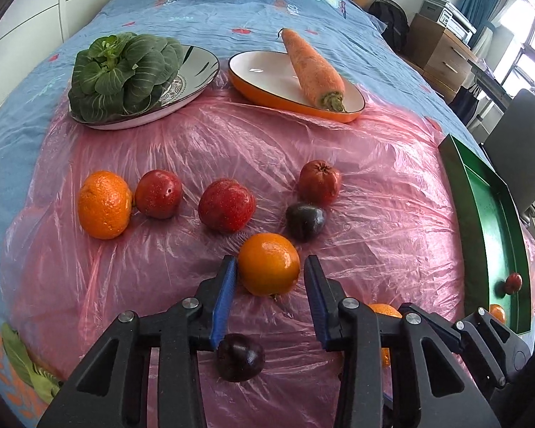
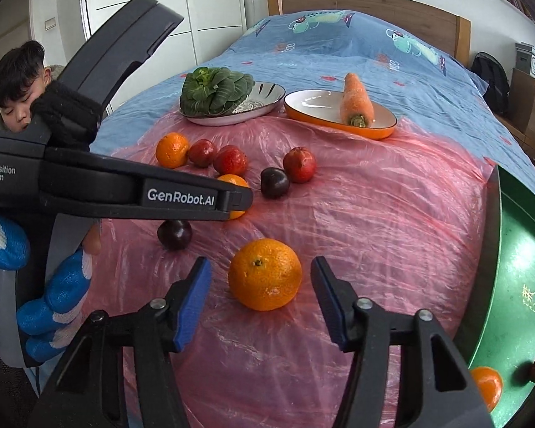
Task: Organize fruits
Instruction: 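Grasp another orange with the left gripper while the right grasps a large orange, then carry both oranges over the green tray while the right gripper releases its orange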
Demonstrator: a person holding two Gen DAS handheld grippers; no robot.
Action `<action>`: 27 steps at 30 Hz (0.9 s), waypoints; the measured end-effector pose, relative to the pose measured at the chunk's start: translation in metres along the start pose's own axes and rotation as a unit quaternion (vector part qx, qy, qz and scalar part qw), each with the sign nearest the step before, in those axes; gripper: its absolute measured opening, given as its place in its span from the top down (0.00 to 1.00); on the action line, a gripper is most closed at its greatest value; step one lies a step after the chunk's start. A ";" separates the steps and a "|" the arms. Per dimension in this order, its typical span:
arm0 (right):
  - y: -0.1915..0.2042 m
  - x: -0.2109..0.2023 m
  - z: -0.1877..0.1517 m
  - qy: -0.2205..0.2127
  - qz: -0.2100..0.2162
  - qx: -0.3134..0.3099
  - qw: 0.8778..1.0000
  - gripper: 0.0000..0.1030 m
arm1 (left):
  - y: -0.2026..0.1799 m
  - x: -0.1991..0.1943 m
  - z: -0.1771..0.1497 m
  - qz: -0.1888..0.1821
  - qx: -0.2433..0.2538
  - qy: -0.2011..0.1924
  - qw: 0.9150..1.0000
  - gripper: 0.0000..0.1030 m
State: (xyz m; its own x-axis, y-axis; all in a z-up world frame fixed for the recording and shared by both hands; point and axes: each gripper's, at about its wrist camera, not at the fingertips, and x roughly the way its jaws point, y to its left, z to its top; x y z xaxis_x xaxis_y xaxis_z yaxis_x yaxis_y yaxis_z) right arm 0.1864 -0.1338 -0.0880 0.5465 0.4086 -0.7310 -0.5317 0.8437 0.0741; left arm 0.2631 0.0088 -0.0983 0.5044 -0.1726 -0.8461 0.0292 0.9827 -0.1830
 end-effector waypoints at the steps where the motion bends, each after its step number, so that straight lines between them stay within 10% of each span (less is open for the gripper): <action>1: 0.001 0.002 -0.001 0.003 -0.001 -0.002 1.000 0.10 | 0.000 0.002 0.001 0.004 0.002 0.000 1.000 0.69; 27: -0.015 -0.025 0.000 -0.011 0.036 0.059 0.998 0.26 | -0.003 -0.045 -0.004 -0.019 0.004 -0.034 0.999 0.70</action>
State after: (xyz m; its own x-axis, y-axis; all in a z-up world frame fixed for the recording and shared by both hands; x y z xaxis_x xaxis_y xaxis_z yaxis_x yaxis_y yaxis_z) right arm 0.1813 -0.1568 -0.0710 0.5237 0.4765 -0.7062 -0.4916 0.8461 0.2063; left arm 0.2368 0.0135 -0.0615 0.5596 -0.2058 -0.8028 0.0571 0.9760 -0.2104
